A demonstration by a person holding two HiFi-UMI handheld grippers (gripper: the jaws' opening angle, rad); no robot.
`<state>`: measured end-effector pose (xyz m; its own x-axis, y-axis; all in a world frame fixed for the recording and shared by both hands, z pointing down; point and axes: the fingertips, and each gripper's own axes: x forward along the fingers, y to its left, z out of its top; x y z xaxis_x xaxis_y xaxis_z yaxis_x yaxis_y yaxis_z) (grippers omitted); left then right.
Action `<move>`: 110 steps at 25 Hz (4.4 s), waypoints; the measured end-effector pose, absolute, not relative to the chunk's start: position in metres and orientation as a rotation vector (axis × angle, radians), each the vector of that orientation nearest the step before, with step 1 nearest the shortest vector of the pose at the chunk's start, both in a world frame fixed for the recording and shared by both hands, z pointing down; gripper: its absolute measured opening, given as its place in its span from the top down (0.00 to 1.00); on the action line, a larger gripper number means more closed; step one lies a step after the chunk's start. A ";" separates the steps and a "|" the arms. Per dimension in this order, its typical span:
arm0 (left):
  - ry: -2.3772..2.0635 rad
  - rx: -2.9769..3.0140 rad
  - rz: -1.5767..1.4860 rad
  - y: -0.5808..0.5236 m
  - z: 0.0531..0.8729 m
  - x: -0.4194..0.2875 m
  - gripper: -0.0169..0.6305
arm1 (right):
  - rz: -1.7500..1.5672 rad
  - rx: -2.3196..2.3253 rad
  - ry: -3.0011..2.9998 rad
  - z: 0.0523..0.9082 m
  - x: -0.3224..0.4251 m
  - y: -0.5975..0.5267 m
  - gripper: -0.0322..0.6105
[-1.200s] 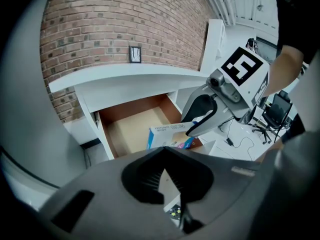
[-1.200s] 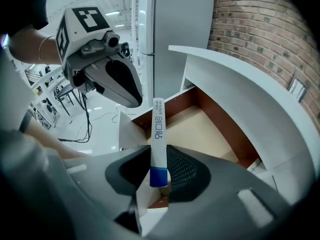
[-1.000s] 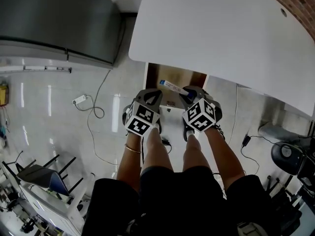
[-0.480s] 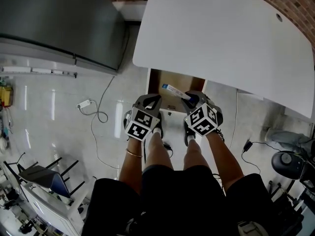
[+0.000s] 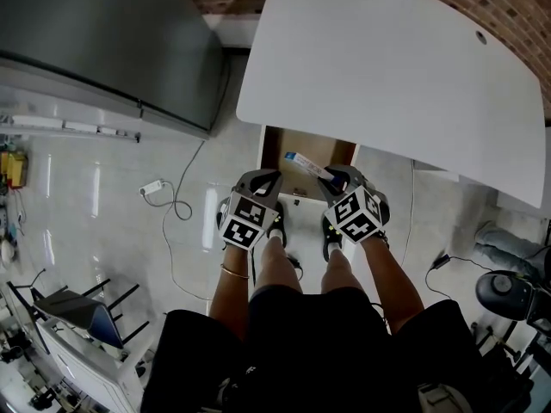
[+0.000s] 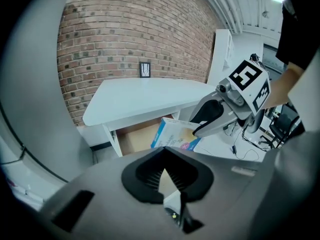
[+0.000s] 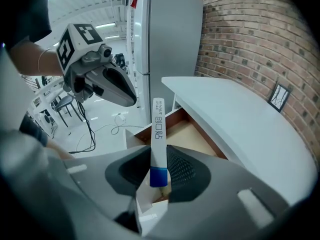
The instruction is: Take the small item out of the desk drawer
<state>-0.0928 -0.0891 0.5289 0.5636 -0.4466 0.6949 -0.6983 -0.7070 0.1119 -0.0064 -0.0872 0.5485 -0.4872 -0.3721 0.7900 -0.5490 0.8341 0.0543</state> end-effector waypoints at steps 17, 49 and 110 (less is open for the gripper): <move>-0.985 2.458 0.901 -0.079 0.484 -0.090 0.97 | 0.237 0.723 -2.174 0.506 0.006 -0.079 0.78; -1.037 2.577 0.721 -0.088 0.401 -0.077 0.97 | 0.210 0.833 -2.247 0.435 0.028 -0.077 0.78; -1.108 2.669 0.615 -0.091 0.352 -0.081 0.97 | 0.233 0.956 -2.416 0.350 0.041 -0.076 0.78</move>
<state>-0.0809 -0.0909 0.3520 0.6354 -0.6327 0.4427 -0.7102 -0.7038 0.0135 0.0408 -0.0762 0.3504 -0.6111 -0.5865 0.5316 -0.6773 0.7350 0.0323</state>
